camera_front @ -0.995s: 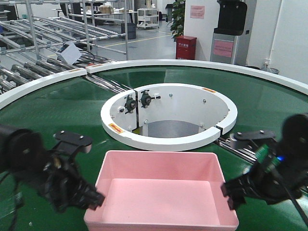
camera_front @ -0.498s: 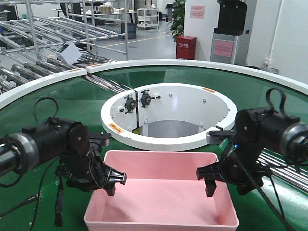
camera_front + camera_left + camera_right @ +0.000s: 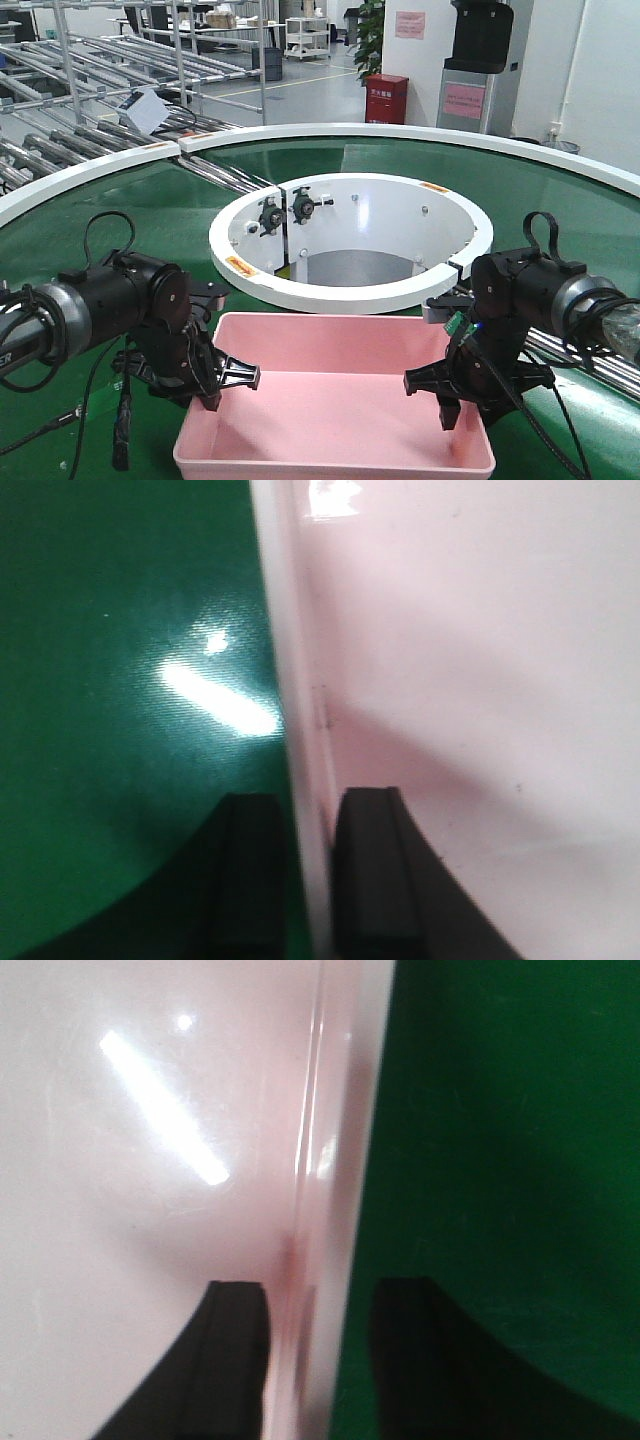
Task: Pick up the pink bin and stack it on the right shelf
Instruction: 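Lower both grippers onto the opposite side walls of the pink bin, then close both grippers on the bin walls and lift the bin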
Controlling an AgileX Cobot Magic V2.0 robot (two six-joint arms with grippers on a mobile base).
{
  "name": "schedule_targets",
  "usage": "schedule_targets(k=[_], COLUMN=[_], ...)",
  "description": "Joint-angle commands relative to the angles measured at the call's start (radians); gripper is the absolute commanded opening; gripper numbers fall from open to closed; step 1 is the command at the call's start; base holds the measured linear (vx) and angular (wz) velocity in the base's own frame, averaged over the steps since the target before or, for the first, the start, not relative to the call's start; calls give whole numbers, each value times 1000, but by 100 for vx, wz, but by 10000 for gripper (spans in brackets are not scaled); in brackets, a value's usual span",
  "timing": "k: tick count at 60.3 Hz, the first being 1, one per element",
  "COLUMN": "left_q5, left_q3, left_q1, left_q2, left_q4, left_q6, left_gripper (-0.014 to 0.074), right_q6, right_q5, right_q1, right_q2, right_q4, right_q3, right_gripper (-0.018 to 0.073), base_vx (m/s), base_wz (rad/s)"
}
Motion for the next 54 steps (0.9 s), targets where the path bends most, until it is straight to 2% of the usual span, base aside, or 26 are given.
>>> schedule_targets(k=[1,10,20,27,34,44,48,54], left_q5=[-27,-28,-12,22,80,139,138,131], left_q3=[-32,-32,-32,-32,-32,-13,34,138], left_q1=[2,2,2,-1,-22,-95,-139,-206], left_q2=[-55,-55,-57,-89,-164,-303,-371,-466], left_q4=[17,17,21,31,70,173,232,276], left_q6=[-13,-13,-2,-6,-26,-153,-208,-277], left_gripper=[145,73,44,41,41,41,41,41], right_q6=[-2,-2,11,87,139,223,275,325], right_q5=[-20,-21,-28,-25,-11,24,26,2], right_q1=[-7,-7,-7,-2,21,82,108,138], right_q2=[-58,-58,-68,-116,-191,-323,-401,-519], right_q4=[-12,2,1,-19,-87,-210,-255,-297], right_q3=[-32,-32,-32,-32,-32,28,98,234], right_gripper=[185,69,-11,-14,-13,-11,-11,-9], base_vx=[0,0,0,0,0,0,0,0], base_wz=[0,0,0,0,0,0,0,0])
